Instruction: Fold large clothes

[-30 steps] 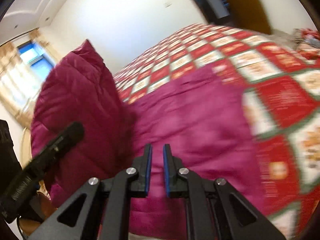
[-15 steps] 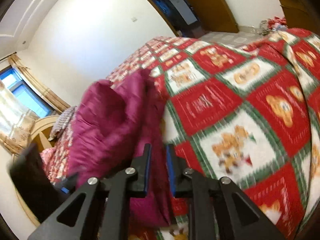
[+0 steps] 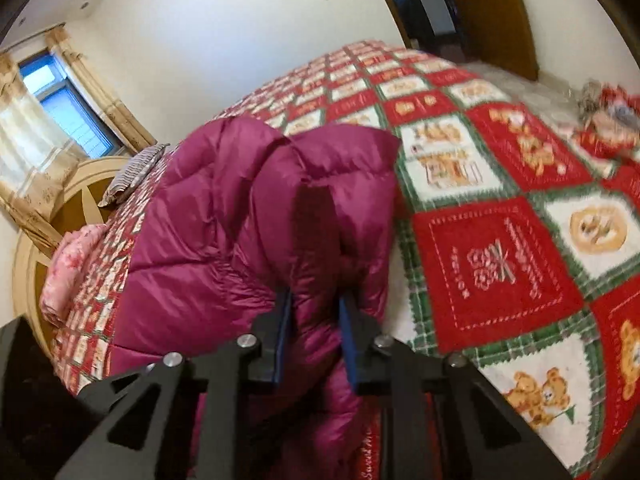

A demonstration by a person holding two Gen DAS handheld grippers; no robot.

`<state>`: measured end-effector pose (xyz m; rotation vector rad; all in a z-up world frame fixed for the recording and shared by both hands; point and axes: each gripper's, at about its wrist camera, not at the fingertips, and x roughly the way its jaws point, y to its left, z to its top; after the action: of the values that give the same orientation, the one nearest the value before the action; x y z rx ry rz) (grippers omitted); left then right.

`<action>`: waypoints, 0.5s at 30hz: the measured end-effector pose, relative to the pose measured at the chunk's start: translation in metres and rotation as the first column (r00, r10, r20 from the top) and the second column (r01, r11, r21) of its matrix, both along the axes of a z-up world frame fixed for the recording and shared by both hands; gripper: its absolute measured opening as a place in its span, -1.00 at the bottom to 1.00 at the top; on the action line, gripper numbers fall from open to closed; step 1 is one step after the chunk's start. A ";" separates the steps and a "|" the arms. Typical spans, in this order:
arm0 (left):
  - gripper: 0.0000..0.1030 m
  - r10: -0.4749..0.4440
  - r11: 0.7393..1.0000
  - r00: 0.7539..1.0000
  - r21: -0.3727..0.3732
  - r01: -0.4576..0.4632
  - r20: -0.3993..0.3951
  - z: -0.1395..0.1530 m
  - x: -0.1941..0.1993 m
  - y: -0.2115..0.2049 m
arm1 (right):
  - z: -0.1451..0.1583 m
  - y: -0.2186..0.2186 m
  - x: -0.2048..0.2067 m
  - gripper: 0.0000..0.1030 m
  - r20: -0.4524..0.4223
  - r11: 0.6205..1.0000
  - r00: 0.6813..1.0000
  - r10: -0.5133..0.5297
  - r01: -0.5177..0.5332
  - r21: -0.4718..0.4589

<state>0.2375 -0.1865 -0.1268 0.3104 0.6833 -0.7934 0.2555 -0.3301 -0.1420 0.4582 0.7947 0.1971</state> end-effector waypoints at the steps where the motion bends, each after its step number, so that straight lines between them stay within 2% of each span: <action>1: -0.17 -0.007 1.000 1.000 -0.003 0.007 0.006 0.002 -0.005 0.004 | -0.003 -0.003 0.000 -0.54 -0.012 1.000 1.000 0.000 0.000 0.020; 3: 0.08 -0.031 1.000 0.999 -0.002 0.031 0.034 0.010 -0.020 0.016 | -0.012 -0.012 0.003 -0.59 -0.036 0.998 0.999 -0.003 0.006 0.069; 5: 0.19 -0.091 0.996 0.992 0.006 0.091 0.084 0.016 -0.043 0.037 | -0.017 -0.018 0.003 -0.59 -0.050 0.993 0.999 -0.006 0.012 0.114; 8: 0.27 -0.100 0.995 0.988 0.013 0.099 0.118 0.020 -0.057 0.071 | -0.019 -0.020 0.001 -0.59 -0.055 0.992 0.998 -0.009 0.016 0.123; 9: 0.27 -0.082 0.997 0.992 0.001 0.083 0.096 0.021 -0.056 0.085 | -0.018 -0.018 0.000 -0.59 -0.054 0.994 0.998 -0.010 0.016 0.111; 13: 0.27 -0.055 0.990 0.998 -0.131 0.051 -0.027 0.038 -0.046 0.142 | -0.011 -0.011 -0.006 -0.55 -0.045 0.999 0.999 -0.009 0.011 0.050; 15: 0.27 -0.006 0.985 0.999 -0.174 0.001 -0.033 0.049 -0.036 0.167 | -0.008 -0.006 -0.006 -0.48 -0.036 1.000 0.999 -0.014 0.014 0.012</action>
<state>0.2017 -0.0198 -0.0776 0.1397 0.6399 -0.8572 0.2496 -0.3357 -0.1500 0.4804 0.8257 0.1813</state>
